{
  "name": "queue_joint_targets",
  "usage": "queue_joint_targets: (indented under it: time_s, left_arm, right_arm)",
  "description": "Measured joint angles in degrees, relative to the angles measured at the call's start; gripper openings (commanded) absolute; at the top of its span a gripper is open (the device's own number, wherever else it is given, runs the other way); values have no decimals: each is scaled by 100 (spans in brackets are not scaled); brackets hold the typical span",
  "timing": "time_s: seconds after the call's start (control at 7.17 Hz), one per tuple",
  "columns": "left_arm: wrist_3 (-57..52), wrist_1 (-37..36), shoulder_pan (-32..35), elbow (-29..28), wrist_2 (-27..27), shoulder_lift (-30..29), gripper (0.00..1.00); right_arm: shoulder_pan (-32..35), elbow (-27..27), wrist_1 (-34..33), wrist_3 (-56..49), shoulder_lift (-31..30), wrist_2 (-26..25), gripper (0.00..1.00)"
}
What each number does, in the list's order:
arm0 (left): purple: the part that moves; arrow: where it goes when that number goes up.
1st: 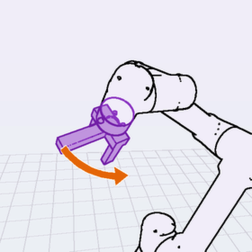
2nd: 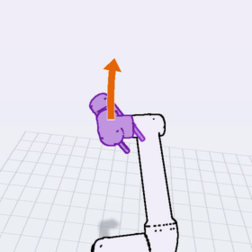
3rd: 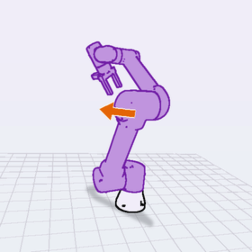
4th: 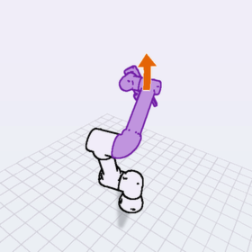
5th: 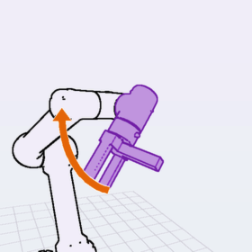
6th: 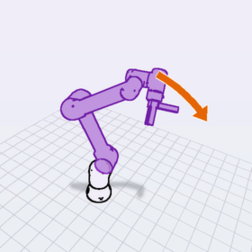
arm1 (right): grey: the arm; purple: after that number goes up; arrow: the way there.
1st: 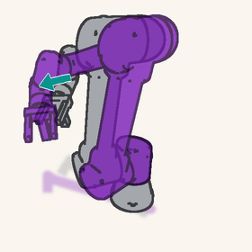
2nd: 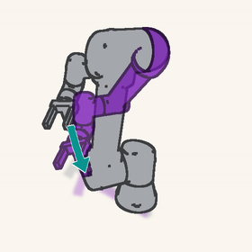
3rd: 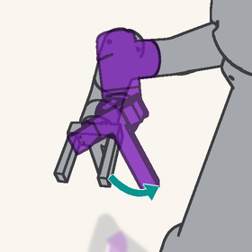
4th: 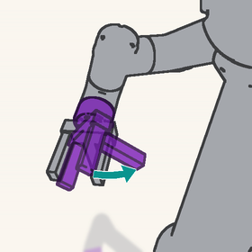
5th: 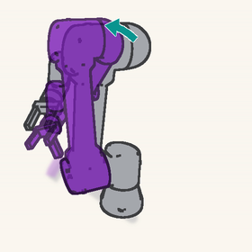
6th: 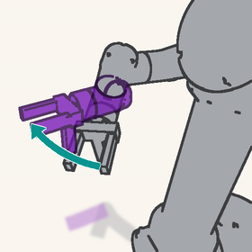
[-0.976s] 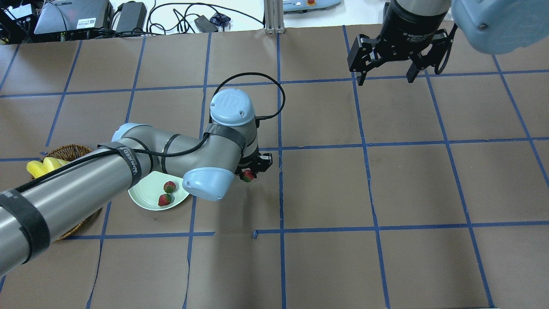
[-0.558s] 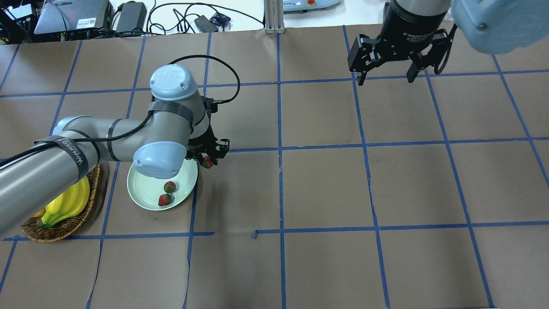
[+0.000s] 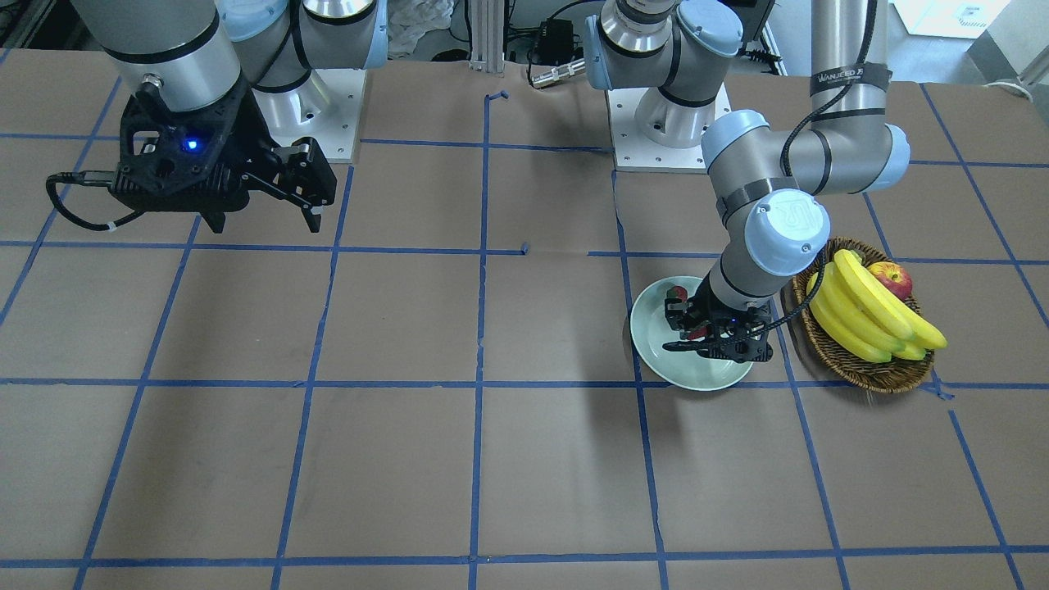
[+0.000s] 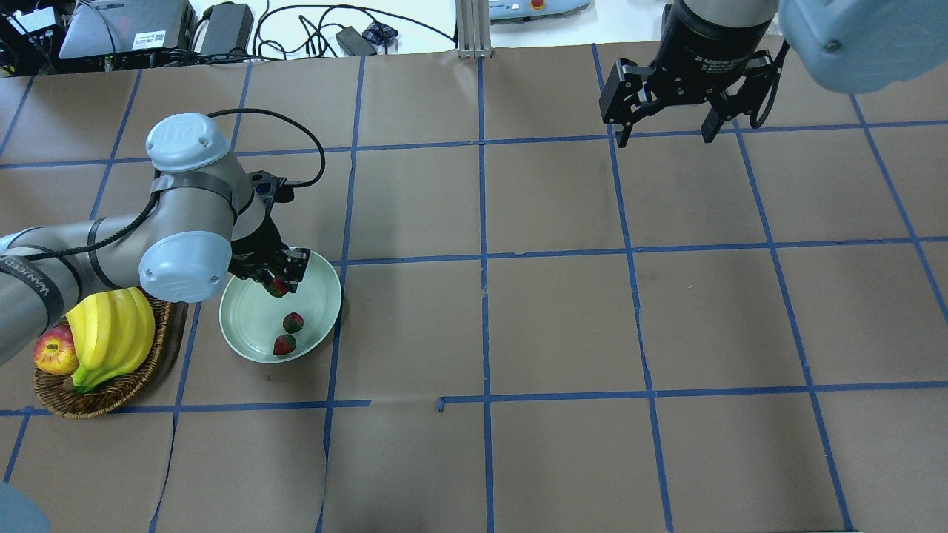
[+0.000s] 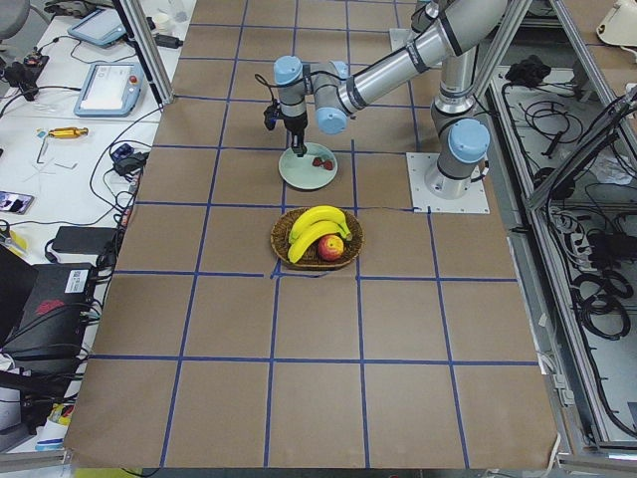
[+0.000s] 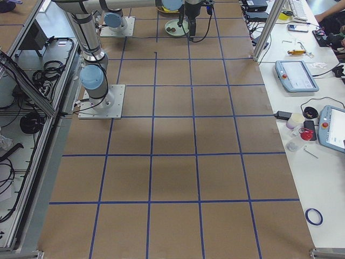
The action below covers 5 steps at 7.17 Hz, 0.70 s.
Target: Collect all strawberries into plate
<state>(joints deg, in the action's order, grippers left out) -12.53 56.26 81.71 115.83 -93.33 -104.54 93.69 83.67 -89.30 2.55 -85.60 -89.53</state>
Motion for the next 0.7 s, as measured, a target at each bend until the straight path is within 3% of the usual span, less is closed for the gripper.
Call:
queue_joint_targets:
  time_s: [0.42,0.7]
  left_arm:
    - [-100,-40,-77,199,-393,69,100]
    - [-47,37,67,-175,-371,354,100]
  right_arm:
    - [0,0,0,0,0,-1,100]
    - [0,0,0,0,0,11,100]
